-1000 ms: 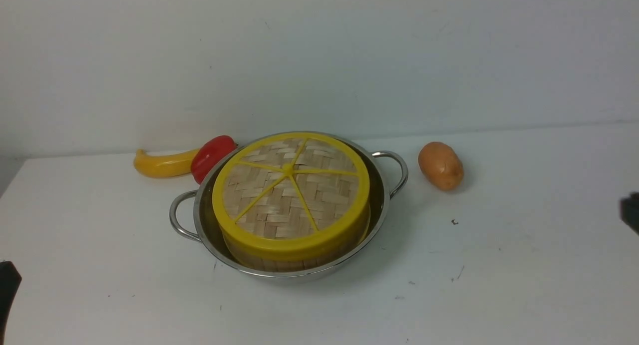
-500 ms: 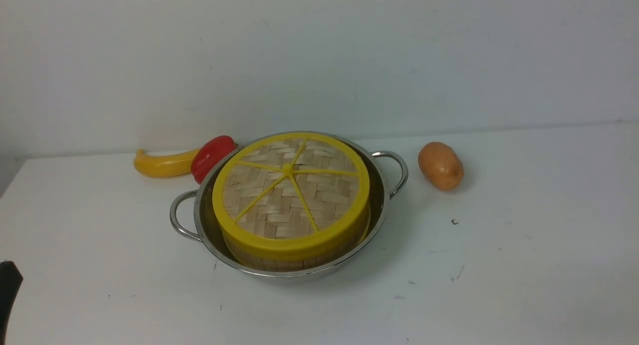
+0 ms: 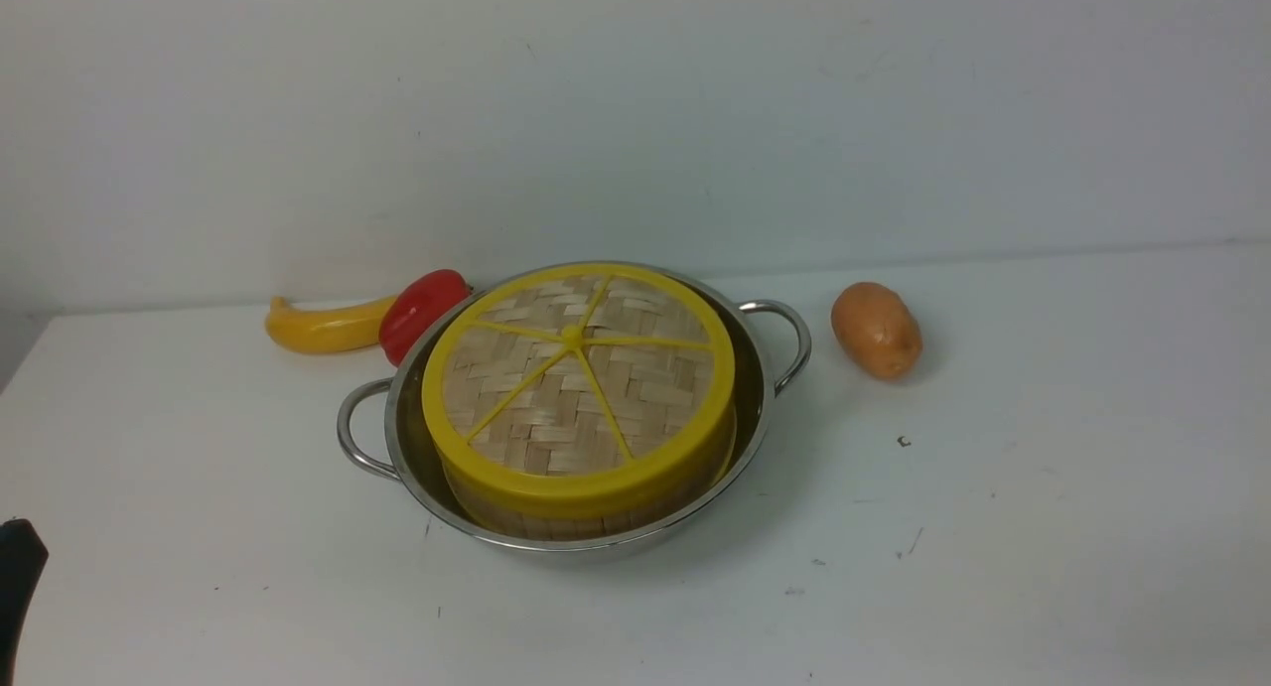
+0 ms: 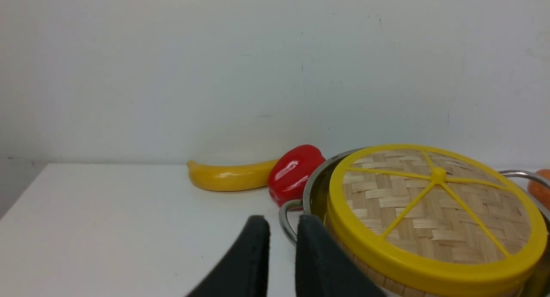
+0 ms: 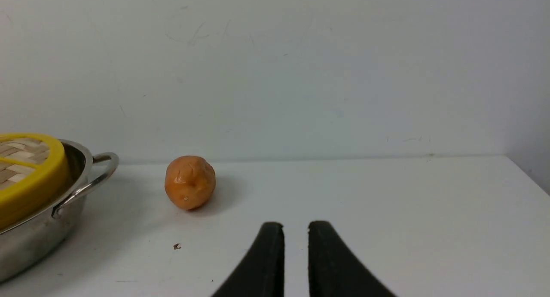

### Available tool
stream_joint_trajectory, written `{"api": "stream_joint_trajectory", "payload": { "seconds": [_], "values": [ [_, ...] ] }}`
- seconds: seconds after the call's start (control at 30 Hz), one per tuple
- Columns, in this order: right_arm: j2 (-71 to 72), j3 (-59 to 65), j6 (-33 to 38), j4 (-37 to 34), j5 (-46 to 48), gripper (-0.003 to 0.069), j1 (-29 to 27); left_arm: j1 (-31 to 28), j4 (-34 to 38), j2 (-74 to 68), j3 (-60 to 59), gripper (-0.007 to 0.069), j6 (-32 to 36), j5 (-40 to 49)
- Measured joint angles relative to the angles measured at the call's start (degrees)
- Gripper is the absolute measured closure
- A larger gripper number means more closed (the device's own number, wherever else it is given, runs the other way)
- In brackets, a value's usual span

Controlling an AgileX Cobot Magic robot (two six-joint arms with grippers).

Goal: Place the steamer in the pot on the white table, and put the lid on the steamer.

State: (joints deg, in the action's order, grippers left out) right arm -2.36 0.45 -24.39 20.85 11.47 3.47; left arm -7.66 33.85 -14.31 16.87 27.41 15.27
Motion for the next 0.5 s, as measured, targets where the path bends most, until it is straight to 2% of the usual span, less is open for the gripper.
{"api": "stream_joint_trajectory", "payload": {
  "seconds": [0.2,0.4,0.5],
  "values": [
    [0.0,0.1,-0.1,0.0,0.0,0.0526,0.0,0.0,-2.2,3.1,-1.8,0.0520,1.3,-1.0],
    [0.0,0.1,-0.7,0.0,0.0,0.0511,0.0,0.0,-5.6,9.5,-14.9,0.0509,2.8,-4.5],
    [0.0,0.1,-0.7,0.0,0.1,0.0505,0.0,0.0,-6.7,10.3,-17.2,0.0501,2.6,-3.7]
  ]
}}
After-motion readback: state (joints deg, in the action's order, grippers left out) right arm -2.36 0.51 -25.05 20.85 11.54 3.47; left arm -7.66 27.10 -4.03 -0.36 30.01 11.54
